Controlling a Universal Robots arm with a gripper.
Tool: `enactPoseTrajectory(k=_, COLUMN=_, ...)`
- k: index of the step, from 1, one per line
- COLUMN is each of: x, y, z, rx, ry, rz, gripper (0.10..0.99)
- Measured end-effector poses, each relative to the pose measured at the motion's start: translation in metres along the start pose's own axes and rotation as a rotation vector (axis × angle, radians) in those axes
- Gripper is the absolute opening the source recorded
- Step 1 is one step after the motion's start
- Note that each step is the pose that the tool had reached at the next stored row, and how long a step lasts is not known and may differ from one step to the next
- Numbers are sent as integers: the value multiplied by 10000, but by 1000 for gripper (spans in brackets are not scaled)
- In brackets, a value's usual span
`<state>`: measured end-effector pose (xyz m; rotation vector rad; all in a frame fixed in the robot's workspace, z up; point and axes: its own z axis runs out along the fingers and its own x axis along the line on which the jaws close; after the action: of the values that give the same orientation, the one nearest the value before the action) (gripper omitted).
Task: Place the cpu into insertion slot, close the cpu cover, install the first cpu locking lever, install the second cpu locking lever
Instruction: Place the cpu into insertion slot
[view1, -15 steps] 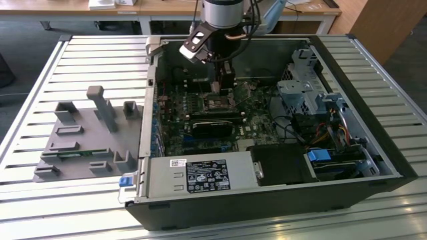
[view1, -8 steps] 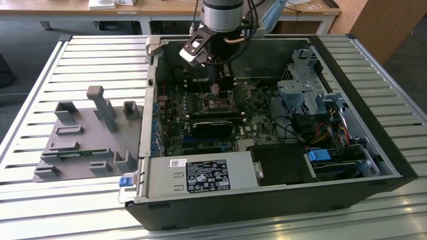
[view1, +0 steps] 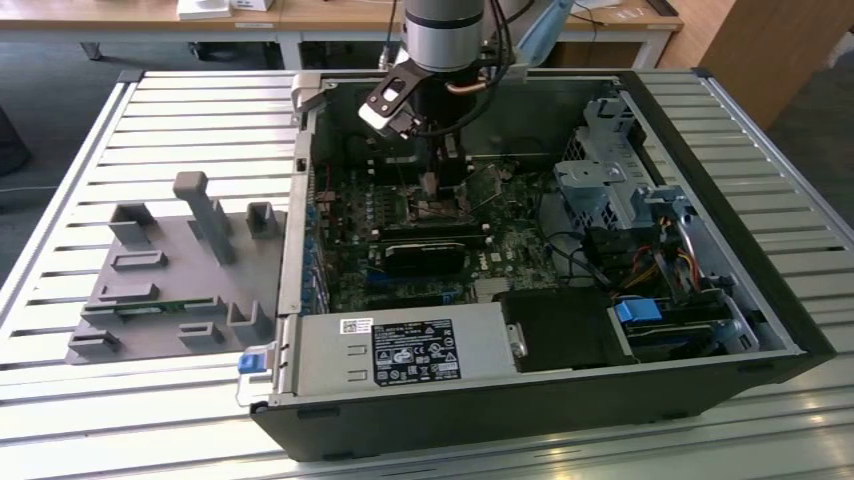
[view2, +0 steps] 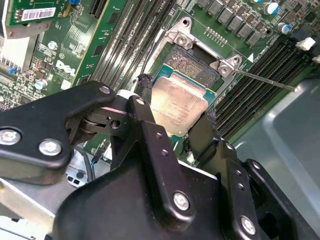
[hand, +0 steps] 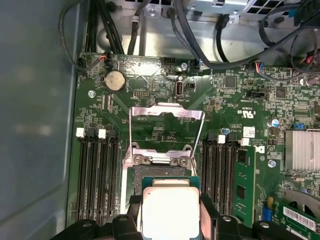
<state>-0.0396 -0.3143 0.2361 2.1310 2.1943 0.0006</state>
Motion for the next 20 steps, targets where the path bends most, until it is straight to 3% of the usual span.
enactPoseTrajectory(k=20, x=48, y=-15, z=187, rx=9, ry=-68, rz=136, gripper=541)
